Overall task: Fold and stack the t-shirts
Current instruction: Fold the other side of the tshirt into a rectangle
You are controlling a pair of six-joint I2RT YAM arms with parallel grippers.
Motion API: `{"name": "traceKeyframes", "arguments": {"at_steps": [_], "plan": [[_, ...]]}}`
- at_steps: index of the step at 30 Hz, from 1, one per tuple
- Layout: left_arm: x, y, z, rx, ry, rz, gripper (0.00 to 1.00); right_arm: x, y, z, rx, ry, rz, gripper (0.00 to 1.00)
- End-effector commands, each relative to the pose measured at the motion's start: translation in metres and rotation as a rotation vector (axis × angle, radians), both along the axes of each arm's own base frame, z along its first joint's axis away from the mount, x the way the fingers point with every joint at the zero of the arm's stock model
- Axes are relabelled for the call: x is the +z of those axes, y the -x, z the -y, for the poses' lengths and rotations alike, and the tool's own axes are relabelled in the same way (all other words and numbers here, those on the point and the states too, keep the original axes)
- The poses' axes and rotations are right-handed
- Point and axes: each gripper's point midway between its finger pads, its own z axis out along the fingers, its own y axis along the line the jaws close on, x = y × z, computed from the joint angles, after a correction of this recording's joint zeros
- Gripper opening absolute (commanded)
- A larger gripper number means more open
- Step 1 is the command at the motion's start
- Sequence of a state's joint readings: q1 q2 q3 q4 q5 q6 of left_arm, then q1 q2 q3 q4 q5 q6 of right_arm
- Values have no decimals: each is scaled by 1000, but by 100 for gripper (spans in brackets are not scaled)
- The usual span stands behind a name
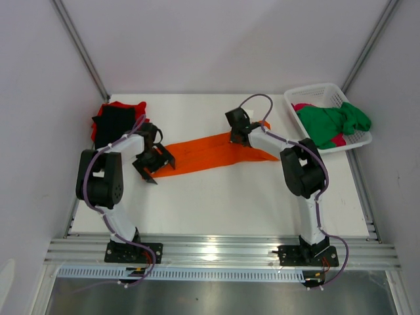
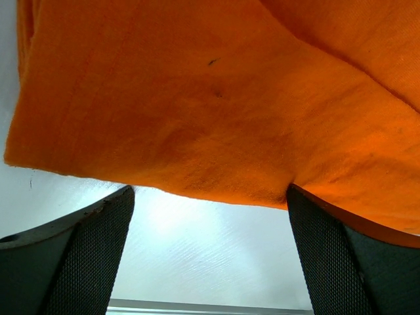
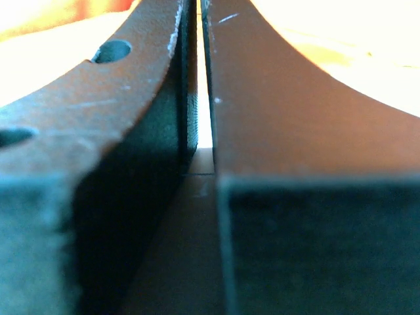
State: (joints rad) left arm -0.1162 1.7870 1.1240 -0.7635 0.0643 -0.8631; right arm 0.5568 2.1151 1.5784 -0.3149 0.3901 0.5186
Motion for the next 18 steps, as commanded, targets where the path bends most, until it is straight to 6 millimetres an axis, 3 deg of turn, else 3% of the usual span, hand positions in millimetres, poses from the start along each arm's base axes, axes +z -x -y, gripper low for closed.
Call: {"name": "traceKeyframes", "arguments": {"at_steps": [1,4,8,9,12,15,16,18], "plan": [[12,-7,8,-20,18,54,99,14,-14,1,-16,12,54,0],[12,-8,8,-23,17,58,99,12,-12,0,-16,12,48,0],[12,-8,10,-32,16,62,99,7,-10,1,-28,31,37,14],[12,-9,10,-35,16,64,99,5,-7,-1,-35,36,35,24],[12,-8,11,-44,15,66,99,8,-3,4,-55,60,48,38],[12,-8,11,-53,14,71,98,11,3,3,-37,55,70,39],[12,-8,11,-53,14,73,98,23,4,2,-38,45,96,39],[12,-9,10,-59,13,76,97,29,8,8,-52,53,114,40]]}}
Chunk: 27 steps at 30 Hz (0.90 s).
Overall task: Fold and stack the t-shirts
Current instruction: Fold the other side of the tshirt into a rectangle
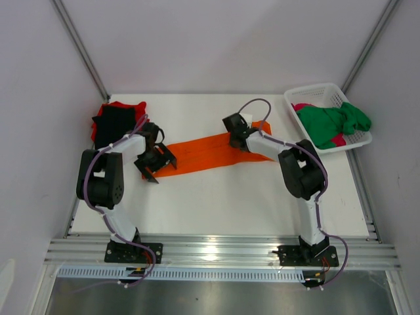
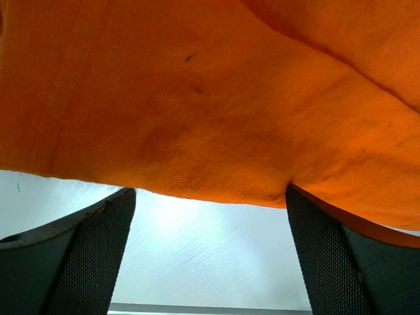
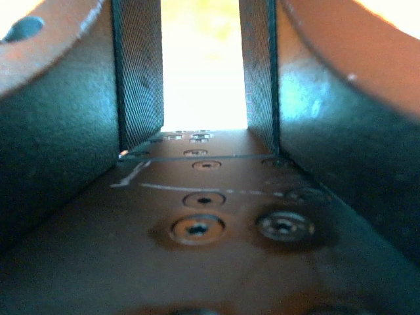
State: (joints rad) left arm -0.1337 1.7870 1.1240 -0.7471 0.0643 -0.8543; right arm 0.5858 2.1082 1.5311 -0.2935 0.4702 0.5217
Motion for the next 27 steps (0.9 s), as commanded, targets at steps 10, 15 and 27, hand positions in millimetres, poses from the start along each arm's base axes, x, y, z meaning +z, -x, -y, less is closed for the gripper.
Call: {"name": "traceKeyframes", "arguments": {"at_steps": [10,15,27], "plan": [[11,-6,5,-48,15,60,95,65,31,11,-18,-5,133,39],[9,-3,8,-51,33,50,96,65,40,20,-50,21,127,39],[8,2,9,-57,40,40,97,6,26,48,-135,67,-12,38]]}}
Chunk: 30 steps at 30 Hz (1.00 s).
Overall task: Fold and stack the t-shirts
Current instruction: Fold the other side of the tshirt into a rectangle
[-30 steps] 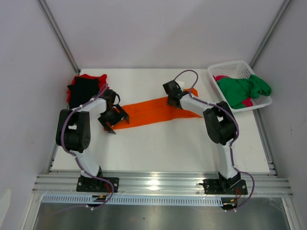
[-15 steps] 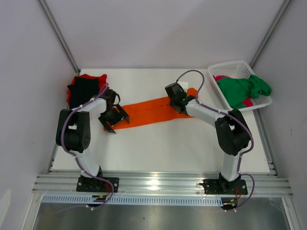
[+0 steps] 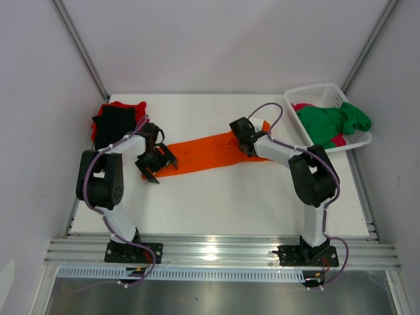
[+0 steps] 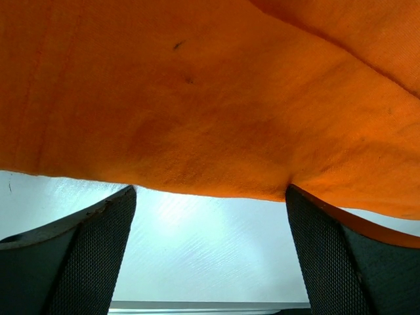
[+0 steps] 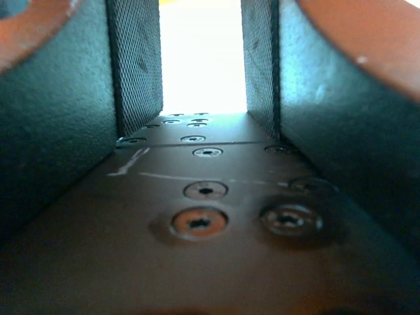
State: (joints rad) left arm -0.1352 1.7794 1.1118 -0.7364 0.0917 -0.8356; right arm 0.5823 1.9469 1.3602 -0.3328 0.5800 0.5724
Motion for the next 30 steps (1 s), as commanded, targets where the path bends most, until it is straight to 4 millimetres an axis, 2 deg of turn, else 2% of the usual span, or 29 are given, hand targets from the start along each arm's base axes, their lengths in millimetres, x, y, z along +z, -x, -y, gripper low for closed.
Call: {"name": "traceKeyframes", "arguments": {"at_steps": [1,10,18,30], "plan": [[8,-1,5,-32,16,39,97,-16,-10,3,-31,8,-39,38],[8,2,3,-34,7,39,97,-27,-16,3,-34,-8,-59,38],[8,0,5,-32,16,41,97,-20,-17,-1,-25,-21,-52,37],[7,2,5,-32,17,36,97,-18,-40,-1,-20,-13,-15,37]]}}
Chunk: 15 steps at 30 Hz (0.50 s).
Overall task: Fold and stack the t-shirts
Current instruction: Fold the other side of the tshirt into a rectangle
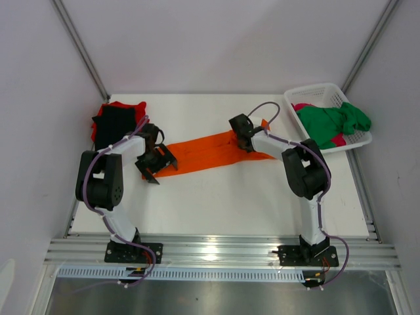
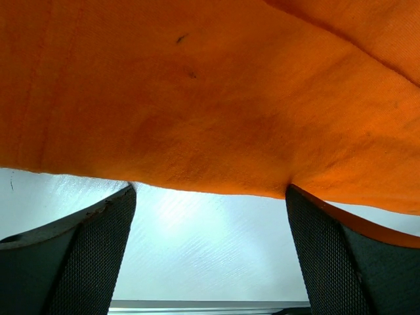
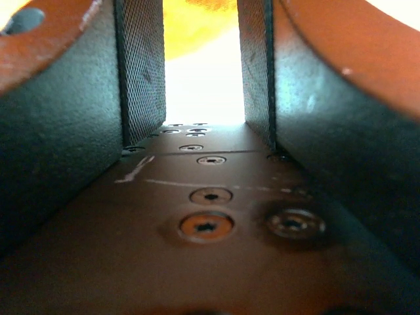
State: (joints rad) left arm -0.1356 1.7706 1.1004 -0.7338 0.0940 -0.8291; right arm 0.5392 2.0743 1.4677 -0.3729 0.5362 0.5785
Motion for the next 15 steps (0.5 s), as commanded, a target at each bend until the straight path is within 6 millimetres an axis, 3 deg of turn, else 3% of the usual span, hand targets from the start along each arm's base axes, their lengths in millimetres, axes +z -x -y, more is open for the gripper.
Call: {"name": "traceKeyframes", "arguments": {"at_steps": [1,8,15], "plan": [[7,-1,5,-25,16,35,97,9,-21,-2,-5,-4,42,37],[7,0,5,-25,16,37,97,8,-34,10,-37,-2,45,37],[7,-3,5,-26,13,44,97,32,-33,8,-44,-56,97,37]]}}
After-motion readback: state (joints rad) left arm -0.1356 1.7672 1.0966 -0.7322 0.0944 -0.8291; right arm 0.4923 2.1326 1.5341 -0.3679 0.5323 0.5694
